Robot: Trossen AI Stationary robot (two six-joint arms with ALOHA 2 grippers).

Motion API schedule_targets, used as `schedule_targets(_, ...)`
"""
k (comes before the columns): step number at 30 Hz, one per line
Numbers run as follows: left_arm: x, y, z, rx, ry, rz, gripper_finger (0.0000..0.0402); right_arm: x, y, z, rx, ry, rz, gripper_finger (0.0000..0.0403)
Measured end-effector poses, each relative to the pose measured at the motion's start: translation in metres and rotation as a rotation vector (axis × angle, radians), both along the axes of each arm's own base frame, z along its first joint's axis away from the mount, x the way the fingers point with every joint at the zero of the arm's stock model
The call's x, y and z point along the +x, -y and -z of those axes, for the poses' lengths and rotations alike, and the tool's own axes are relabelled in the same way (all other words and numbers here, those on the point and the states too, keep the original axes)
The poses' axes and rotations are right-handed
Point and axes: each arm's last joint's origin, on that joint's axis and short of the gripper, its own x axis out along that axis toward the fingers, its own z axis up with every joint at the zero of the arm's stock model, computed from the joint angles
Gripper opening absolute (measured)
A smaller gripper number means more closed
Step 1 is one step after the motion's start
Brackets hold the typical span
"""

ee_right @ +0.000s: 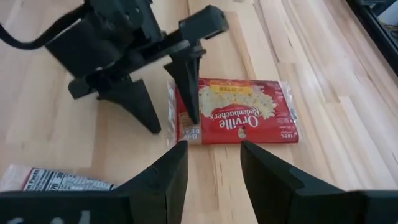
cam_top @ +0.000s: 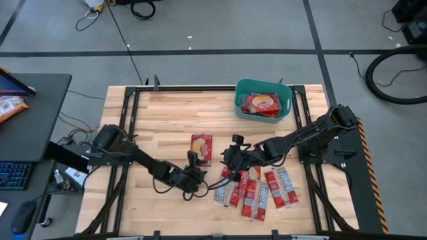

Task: Sort popcorn bags into baskets
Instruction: Put the red popcorn bag into the green bin

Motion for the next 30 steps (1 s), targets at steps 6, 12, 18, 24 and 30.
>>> schedule_targets(6,0.008,-0.010,0.006,-0.015,0.019,-0.043,0.0253,0.001,0.001,0.000,0.008,0.007,0.008,0.0152)
schedule_targets(12,0.009,-0.015,0.009,-0.049,-0.031,-0.001,0.0230,0.000,-0.001,-0.001,0.011,0.012,0.001,0.0152)
schedule_targets(18,0.007,-0.020,0.014,-0.065,-0.104,0.014,0.0188,0.000,-0.001,-0.001,0.011,0.012,0.001,0.0152)
schedule_targets(24,0.004,-0.024,0.017,-0.117,-0.146,-0.016,0.0128,0.001,-0.003,-0.002,0.017,0.026,-0.004,0.0152)
schedule_targets(30,0.006,-0.023,0.016,-0.119,-0.154,-0.014,0.0036,0.002,-0.004,-0.002,0.034,0.032,-0.022,0.0152)
